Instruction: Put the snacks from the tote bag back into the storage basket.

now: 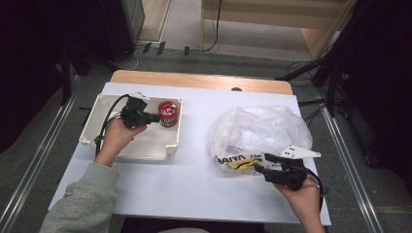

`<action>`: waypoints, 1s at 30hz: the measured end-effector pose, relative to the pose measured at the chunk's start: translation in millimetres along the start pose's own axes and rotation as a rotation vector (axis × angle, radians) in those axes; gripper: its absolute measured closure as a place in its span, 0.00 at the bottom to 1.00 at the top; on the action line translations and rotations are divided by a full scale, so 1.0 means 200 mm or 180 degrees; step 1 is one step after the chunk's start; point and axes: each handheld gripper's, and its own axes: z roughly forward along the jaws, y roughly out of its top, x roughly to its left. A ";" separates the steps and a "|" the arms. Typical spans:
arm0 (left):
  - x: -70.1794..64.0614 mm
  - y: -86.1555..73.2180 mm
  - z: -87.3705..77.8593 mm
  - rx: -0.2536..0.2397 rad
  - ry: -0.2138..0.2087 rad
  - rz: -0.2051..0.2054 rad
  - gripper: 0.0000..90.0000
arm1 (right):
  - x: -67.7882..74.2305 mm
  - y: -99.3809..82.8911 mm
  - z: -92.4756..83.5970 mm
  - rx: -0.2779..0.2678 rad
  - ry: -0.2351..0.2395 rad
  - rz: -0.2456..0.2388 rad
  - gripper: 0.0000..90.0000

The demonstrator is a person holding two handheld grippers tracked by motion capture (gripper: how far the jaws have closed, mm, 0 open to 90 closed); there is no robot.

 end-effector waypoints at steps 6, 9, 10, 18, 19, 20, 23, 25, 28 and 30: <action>0.02 -0.01 -0.01 -0.0002 0.0026 -0.0061 0.99 | 0.00 0.00 0.00 -0.0010 0.0000 0.0003 0.47; 0.03 -0.01 -0.01 -0.0008 0.0057 -0.0083 0.99 | 0.00 0.00 0.00 -0.0004 0.0001 0.0000 0.47; 0.03 -0.01 -0.01 -0.0012 0.0071 -0.0093 0.99 | 0.00 0.00 0.00 -0.0005 0.0000 0.0000 0.47; 0.05 -0.01 -0.01 -0.0028 0.0086 -0.0128 0.98 | 0.00 0.00 0.00 -0.0011 -0.0007 -0.0001 0.47; 0.05 -0.01 -0.01 -0.0031 0.0078 -0.0131 0.98 | 0.00 0.00 0.00 -0.0011 -0.0008 0.0001 0.47; 0.05 -0.01 0.00 -0.0042 0.0087 -0.0144 0.98 | 0.00 0.00 0.00 -0.0009 -0.0007 -0.0002 0.47; 0.05 -0.01 0.00 -0.0038 0.0104 -0.0144 0.98 | 0.00 0.00 0.00 -0.0014 -0.0011 0.0002 0.47; 0.06 -0.01 0.00 -0.0041 0.0100 -0.0156 0.98 | 0.00 0.00 0.00 -0.0014 -0.0011 0.0000 0.47; 0.06 -0.01 0.00 -0.0056 0.0081 -0.0177 0.99 | 0.00 0.00 0.00 -0.0015 -0.0015 -0.0001 0.47; 0.07 -0.01 0.00 -0.0060 0.0062 -0.0188 0.98 | 0.00 0.00 -0.01 -0.0020 -0.0008 0.0008 0.47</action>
